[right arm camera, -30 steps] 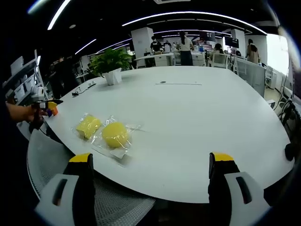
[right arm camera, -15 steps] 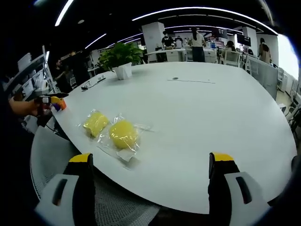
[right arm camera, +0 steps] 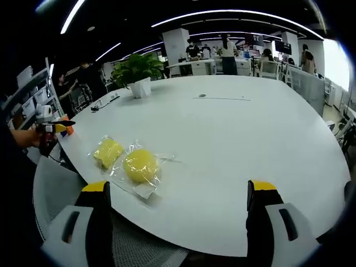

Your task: Compare the silicone blocks by pressing each to a similar depth, holding the contact briefly, and releasing to observe deformation and rebound differences across the visible hardness samples.

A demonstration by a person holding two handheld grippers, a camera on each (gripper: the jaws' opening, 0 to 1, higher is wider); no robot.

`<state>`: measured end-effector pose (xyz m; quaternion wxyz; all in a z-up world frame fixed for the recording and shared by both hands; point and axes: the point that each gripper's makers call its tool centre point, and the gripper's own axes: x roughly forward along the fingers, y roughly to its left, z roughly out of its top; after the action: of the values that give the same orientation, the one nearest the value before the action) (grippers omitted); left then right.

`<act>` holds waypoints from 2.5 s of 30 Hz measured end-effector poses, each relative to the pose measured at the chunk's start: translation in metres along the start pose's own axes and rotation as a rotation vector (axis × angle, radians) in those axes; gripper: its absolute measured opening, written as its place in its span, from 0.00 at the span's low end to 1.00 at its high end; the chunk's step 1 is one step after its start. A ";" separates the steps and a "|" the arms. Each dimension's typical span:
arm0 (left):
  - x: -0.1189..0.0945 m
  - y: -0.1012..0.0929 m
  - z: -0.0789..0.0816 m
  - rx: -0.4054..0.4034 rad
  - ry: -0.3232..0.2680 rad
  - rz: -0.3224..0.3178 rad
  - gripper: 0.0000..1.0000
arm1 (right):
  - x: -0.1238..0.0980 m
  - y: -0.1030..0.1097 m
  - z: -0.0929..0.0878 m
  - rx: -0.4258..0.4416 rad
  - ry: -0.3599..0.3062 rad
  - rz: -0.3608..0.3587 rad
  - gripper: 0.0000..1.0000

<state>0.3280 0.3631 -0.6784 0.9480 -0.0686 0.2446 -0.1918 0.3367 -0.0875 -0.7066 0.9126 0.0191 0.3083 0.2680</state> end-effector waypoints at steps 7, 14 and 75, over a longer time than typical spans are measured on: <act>0.006 0.002 -0.004 -0.014 0.021 -0.007 1.00 | 0.002 -0.006 -0.001 0.006 0.000 -0.016 0.96; -0.003 -0.010 0.003 0.003 0.014 -0.014 1.00 | 0.008 -0.003 -0.002 -0.039 0.013 -0.031 0.97; 0.039 -0.012 -0.001 -0.188 0.119 -0.057 1.00 | 0.022 0.030 0.005 -0.053 0.013 0.045 0.96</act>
<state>0.3550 0.3370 -0.6940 0.9154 -0.1524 0.3153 -0.1985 0.3401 -0.0504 -0.7085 0.9045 0.0002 0.3065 0.2967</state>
